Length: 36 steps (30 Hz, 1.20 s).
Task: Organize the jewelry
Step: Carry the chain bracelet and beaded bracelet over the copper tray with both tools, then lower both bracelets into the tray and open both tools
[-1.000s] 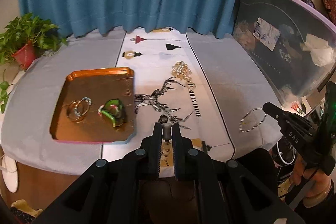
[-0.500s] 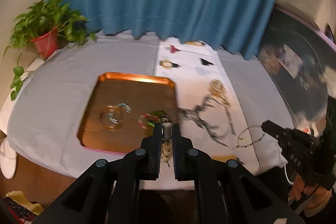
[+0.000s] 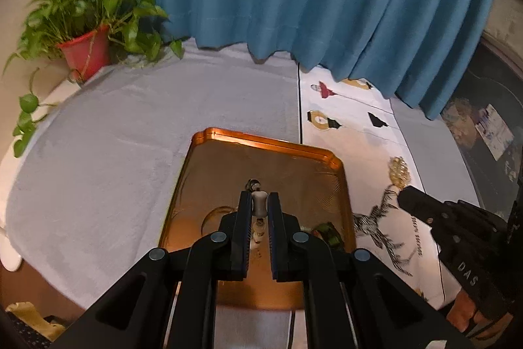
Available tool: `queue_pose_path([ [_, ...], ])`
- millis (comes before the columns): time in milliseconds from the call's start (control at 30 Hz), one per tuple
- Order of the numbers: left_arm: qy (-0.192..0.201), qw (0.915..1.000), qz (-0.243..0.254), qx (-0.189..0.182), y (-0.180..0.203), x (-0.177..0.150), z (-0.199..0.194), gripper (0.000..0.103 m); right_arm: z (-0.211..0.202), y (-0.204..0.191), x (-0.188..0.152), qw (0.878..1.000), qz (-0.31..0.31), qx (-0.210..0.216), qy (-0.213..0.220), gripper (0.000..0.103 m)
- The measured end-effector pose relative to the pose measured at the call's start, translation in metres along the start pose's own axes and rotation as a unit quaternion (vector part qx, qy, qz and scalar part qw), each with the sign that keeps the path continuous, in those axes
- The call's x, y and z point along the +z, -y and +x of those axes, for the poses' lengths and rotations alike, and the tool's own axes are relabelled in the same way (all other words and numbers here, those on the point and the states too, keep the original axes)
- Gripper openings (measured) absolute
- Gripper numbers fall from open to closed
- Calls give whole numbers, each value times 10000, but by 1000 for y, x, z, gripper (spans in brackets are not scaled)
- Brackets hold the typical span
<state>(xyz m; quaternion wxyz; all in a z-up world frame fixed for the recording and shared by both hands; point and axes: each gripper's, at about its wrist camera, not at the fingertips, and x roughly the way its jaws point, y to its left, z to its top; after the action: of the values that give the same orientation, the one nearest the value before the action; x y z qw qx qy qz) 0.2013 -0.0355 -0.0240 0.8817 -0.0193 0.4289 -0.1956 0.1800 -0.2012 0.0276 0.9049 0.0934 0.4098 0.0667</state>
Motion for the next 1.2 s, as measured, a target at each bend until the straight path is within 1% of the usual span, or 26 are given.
queue_pose_path([
  [33,-34,10000,-32,6,-2,2,8,7,0,0,0,10000,0,0,0,2],
  [67,-89,9999,-47,51,-3,3,14,7,9,1,3,10000,-22,11,-69,2],
  [100,-139,9999,-55,72,-4,3,20,7,15,4,5,9999,-11,-74,-127,2],
  [167,-136,9999,-85,61,-6,2,24,7,14,22,2,9995,131,-238,-134,2],
  [200,-124,9999,-94,28,-7,1,24,7,10,29,-4,9993,142,-317,-168,4],
  [267,-120,9999,-114,35,-6,-2,23,7,4,44,-27,9981,91,-501,-341,7],
  [300,-100,9999,-115,13,-6,-5,20,7,5,52,-47,9966,43,-589,-571,13],
  [333,-78,9999,-112,-6,-5,-7,18,7,7,57,-64,9945,-1,-641,-829,22],
  [400,-39,9999,-116,-15,-3,-11,13,7,11,65,-94,9905,-4,-661,-1202,30],
  [467,-11,9999,-149,-53,0,-18,5,7,10,69,-114,9893,109,-637,-1309,30],
  [500,-14,9998,-155,-85,2,-22,0,7,10,70,-121,9897,216,-576,-1295,30],
  [567,-17,9999,-136,-100,6,-28,-8,7,10,70,-122,9916,294,-475,-1163,30],
  [633,-8,9999,-117,-121,8,-33,-17,7,10,67,-119,9944,237,-427,-941,30],
  [667,1,9998,-121,-130,9,-34,-21,7,10,67,-119,9944,237,-427,-941,30],
  [700,14,9998,-122,-140,11,-36,-25,7,12,65,-117,9954,154,-419,-843,30],
  [733,33,9998,-126,-147,12,-38,-30,7,23,63,-113,9944,27,-604,-866,30],
  [767,53,9998,-136,-165,13,-40,-35,7,30,63,-112,9930,2,-663,-976,30],
  [800,66,9997,-140,-179,14,-41,-39,7,33,61,-113,9922,-64,-745,-1001,23],
  [833,91,9997,-139,-176,16,-42,-44,7,34,57,-114,9912,-205,-854,-989,5],
  [867,126,9997,-127,-161,18,-44,-49,7,35,57,-116,9910,-202,-768,-1073,4],
  [900,154,9997,-114,-153,20,-45,-53,7,35,57,-116,9910,-202,-768,-1073,4],
  [1000,213,9996,-81,-169,25,-49,-64,7,17,60,-114,9933,-10,-777,-860,4],
  [1033,226,9996,-74,-175,27,-50,-67,7,6,61,-111,9941,40,-817,-717,4],
  [1067,238,9995,-70,-187,28,-51,-70,7,-14,64,-104,9956,145,-793,-488,4],
  [1200,306,9992,-36,-239,33,-50,-79,7,-46,60,-86,9963,93,-846,-103,4],
])
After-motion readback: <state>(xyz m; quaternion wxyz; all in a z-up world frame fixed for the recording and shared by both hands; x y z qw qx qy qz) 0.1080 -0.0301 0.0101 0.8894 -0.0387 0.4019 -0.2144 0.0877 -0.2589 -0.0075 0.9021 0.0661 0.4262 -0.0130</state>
